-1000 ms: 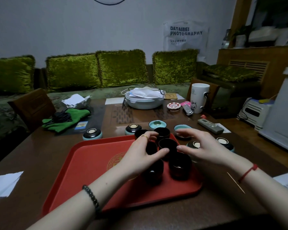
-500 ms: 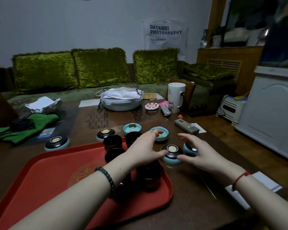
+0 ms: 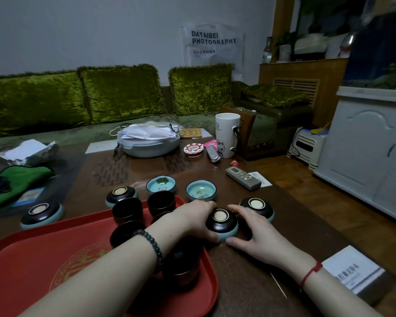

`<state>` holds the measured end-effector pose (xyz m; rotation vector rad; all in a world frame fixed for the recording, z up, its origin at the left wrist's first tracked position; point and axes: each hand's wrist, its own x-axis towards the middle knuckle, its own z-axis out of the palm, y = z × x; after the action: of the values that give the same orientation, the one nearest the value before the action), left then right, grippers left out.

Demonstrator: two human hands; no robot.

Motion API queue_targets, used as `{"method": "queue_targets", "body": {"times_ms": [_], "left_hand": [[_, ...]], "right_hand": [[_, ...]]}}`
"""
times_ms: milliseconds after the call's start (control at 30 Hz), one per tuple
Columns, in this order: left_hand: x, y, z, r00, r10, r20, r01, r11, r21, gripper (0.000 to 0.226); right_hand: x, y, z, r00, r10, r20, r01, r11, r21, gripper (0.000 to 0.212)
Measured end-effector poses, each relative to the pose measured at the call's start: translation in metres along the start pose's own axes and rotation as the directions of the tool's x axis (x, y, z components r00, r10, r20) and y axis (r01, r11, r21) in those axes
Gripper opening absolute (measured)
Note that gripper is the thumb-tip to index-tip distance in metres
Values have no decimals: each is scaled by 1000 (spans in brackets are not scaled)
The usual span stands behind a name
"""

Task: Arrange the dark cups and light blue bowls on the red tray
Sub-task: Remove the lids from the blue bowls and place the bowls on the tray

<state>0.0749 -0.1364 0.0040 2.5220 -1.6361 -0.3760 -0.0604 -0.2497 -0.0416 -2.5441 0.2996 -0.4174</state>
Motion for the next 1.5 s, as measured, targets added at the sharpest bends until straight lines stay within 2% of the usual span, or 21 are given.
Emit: {"method": "queue_targets", "body": {"times_ms": [133,300,500,767,1000,1100,1233,1367,1500], "left_hand": [[5,0,2,1000,18,13,-19,999,35,78],[5,-1,3,999,41,-17,-41,999,20,82],[2,-3,2,993,58,-103,-65,996,-64,97],[-25,-8,-15,943,118,-312,-220,922,-317,90],[-75,-29,-29,904,11,-428,-279,774,-568,73],[-97,-41,-32,862,-67,-502,-320,696,-643,69],[-123,-61,-29,821,-161,-547,-380,560,-736,64],[-149,-87,-24,789,-244,-564,-364,554,-749,63],[-174,-111,-23,757,-306,-578,-338,574,-746,63]], "right_hand": [[3,0,5,999,-7,-40,8,999,31,71],[3,1,7,997,24,-78,-11,988,157,72],[1,-3,-1,988,32,-151,6,969,247,72],[5,-40,-33,964,-82,-253,161,937,310,79],[18,-94,-33,956,-141,-258,235,896,378,71],[25,-116,-26,978,-56,-203,154,848,507,69],[40,-147,-6,1000,-16,-17,23,755,655,72],[54,-178,17,997,-43,56,-6,736,677,86],[67,-201,36,995,-89,52,38,783,621,87]]}}
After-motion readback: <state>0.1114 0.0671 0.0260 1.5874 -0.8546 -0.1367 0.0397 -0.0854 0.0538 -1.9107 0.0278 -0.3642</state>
